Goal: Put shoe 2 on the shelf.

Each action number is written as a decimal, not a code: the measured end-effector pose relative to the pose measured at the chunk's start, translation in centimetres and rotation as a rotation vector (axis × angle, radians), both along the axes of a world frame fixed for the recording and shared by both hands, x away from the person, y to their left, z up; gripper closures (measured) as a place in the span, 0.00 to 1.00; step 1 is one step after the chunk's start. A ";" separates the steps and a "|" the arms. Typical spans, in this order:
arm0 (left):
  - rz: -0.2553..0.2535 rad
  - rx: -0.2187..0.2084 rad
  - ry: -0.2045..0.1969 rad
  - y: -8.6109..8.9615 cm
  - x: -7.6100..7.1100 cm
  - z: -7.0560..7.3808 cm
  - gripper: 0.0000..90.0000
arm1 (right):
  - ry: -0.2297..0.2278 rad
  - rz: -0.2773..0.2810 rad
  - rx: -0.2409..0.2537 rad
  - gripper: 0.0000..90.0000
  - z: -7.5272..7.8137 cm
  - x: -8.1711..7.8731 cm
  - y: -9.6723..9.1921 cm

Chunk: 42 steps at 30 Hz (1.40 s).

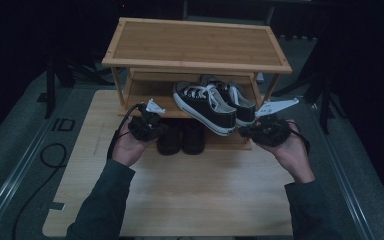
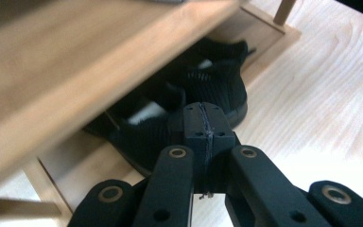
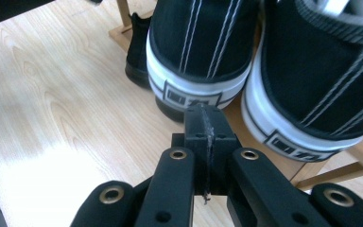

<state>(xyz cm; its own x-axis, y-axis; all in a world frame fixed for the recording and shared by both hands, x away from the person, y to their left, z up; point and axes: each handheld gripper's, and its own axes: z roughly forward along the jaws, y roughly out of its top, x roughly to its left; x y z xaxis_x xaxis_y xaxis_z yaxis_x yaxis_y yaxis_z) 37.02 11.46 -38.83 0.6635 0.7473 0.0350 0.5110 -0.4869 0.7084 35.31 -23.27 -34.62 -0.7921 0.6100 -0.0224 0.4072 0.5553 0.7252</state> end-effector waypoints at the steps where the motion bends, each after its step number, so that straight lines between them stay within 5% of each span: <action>1: 0.001 0.002 -0.008 -0.2 0.1 0.1 1.00 | 0.003 0.003 -0.001 1.00 -0.2 0.0 0.0; 12: 0.006 0.032 -0.090 -3.0 2.1 2.1 1.00 | 0.045 0.015 -0.004 1.00 -2.5 -0.2 -0.1; 21: 0.032 0.065 -0.084 -4.4 3.8 2.0 1.00 | 0.062 0.021 0.000 0.99 -3.6 -0.1 -0.5; 42: 0.097 0.115 -0.100 -4.4 5.6 1.8 1.00 | 0.068 0.026 0.010 0.99 -4.4 0.2 -0.1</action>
<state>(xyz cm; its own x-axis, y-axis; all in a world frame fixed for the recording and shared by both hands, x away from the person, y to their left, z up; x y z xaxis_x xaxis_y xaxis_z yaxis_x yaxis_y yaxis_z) 42.60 7.08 -37.01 0.5774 0.7949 0.1863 0.4890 -0.5194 0.7008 35.56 -23.35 -39.03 -0.8074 0.5888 0.0378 0.4408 0.5594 0.7020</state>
